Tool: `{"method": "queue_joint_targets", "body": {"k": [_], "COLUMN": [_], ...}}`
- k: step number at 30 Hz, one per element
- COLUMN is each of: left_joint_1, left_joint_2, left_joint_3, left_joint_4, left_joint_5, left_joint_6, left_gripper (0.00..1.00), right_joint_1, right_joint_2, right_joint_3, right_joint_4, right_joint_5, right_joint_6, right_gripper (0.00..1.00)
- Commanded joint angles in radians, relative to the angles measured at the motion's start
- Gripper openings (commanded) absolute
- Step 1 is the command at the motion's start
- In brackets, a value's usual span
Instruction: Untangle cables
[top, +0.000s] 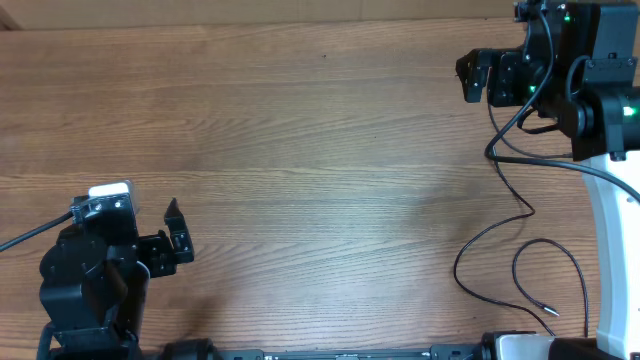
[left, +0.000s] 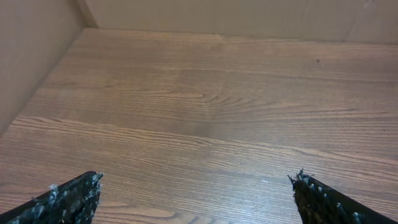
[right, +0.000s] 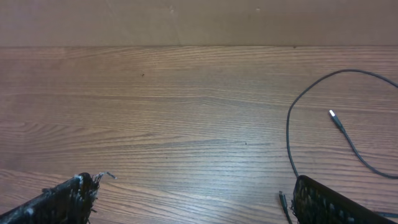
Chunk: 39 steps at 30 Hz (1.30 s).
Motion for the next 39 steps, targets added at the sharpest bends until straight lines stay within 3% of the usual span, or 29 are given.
{"method": "queue_joint_targets", "body": {"k": [1,21,26,34,39], "left_joint_1": [-0.006,-0.006,-0.006,-0.006,-0.006], "left_joint_2": [-0.002,-0.002,-0.002,-0.002,-0.002], "left_joint_3": [0.002,0.002,0.002,0.002,0.002], "left_joint_4": [0.002,0.002,0.002,0.002,0.002], "left_joint_5": [0.008,0.008,0.008,0.008,0.008], "left_joint_6": [-0.010,-0.010,-0.010,-0.010,-0.010], "left_gripper": [1.00,1.00,1.00,1.00,0.99], "right_joint_1": [0.005,0.005,0.006,0.030,0.013], "right_joint_2": [-0.005,-0.005,-0.011,-0.181,-0.389], "right_joint_3": [0.015,0.015,0.015,-0.024,-0.297], "right_joint_4": [0.004,-0.001,0.127,0.395,0.678], "right_joint_5": [-0.006,0.028,-0.054,-0.058,-0.016], "right_joint_6": [-0.003,0.002,0.008,0.008,0.001], "right_gripper": [1.00,1.00,1.00,1.00,1.00]}}
